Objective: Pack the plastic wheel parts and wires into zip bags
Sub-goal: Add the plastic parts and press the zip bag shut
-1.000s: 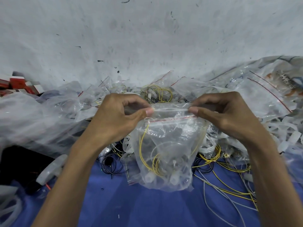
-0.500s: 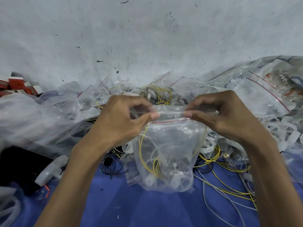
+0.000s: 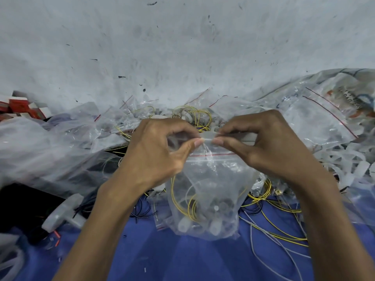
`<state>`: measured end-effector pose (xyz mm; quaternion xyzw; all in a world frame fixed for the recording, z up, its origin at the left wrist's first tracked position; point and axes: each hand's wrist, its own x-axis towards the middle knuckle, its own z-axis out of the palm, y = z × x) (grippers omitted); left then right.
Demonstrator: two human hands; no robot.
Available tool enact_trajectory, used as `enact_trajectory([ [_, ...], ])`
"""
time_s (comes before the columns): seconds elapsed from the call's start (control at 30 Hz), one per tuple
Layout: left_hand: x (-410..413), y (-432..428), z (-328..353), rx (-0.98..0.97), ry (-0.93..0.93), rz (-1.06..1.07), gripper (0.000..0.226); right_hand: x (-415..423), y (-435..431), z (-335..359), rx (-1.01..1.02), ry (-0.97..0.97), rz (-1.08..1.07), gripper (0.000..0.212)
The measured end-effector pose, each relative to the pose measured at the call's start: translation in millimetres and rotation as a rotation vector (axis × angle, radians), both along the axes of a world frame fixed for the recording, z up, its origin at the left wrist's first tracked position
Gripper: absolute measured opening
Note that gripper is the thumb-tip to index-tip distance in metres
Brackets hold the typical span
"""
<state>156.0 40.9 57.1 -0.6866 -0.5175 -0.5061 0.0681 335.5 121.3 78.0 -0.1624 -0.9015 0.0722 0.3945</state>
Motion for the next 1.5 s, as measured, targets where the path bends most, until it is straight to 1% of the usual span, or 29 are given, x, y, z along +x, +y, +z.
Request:
enact_trajectory([
  [0.2, 4.7, 1.1, -0.8, -0.012, 0.008, -0.023, 0.007, -7.3, 0.9, -6.2, 0.026, -0.032, -0.006, 0.003],
  [0.37, 9.4, 0.5, 0.6, -0.022, 0.015, -0.016, 0.009, -5.9, 0.5, -4.8, 0.087, -0.087, 0.002, 0.008],
  [0.53, 6.2, 1.9, -2.6, -0.043, 0.001, 0.009, 0.008, -8.6, 3.8, -8.2, 0.019, -0.094, -0.031, 0.012],
  [0.67, 3.4, 5.6, -5.1, -0.052, -0.005, 0.021, 0.004, -17.1, 5.5, -14.0, 0.060, -0.122, -0.050, 0.016],
  [0.8, 2.7, 7.1, -4.4, -0.040, -0.023, -0.005, 0.004, -22.6, 6.1, -16.7, 0.128, -0.060, -0.136, 0.016],
  [0.87, -2.8, 7.2, -4.0, -0.075, -0.032, -0.024, 0.002, -24.7, 7.3, -20.1, 0.142, -0.029, -0.149, 0.013],
  [0.97, -13.3, 9.0, -6.4, -0.116, 0.056, 0.006, 0.025, -29.4, 11.3, -30.0, 0.120, 0.015, -0.143, 0.016],
  [1.0, -14.0, 9.1, -7.1, -0.122, 0.077, 0.013, 0.029, -31.7, 12.9, -33.7, 0.108, 0.045, -0.134, 0.018],
  [1.07, -11.3, 9.4, -9.0, -0.129, 0.077, 0.001, 0.029, -37.3, 15.0, -41.9, 0.085, 0.110, -0.100, 0.023],
  [1.13, -7.1, 12.1, -12.0, -0.077, 0.075, 0.015, 0.027, -43.5, 16.9, -50.5, 0.061, 0.163, -0.068, 0.022],
  [1.23, -3.3, 18.5, -16.5, -0.002, 0.020, -0.003, 0.022, -50.2, 19.9, -59.7, 0.035, 0.216, -0.039, 0.023],
  [1.33, -4.7, 22.2, -19.0, 0.012, -0.012, -0.019, 0.019, -54.5, 21.9, -63.1, 0.015, 0.240, -0.020, 0.023],
  [1.43, -9.4, 25.2, -20.6, -0.022, -0.044, -0.026, 0.025, -54.5, 22.4, -61.2, 0.016, 0.243, -0.057, 0.021],
  [1.5, -15.9, 29.9, -20.0, -0.058, -0.078, 0.006, 0.031, -51.6, 23.8, -55.7, 0.045, 0.205, -0.127, 0.025],
])
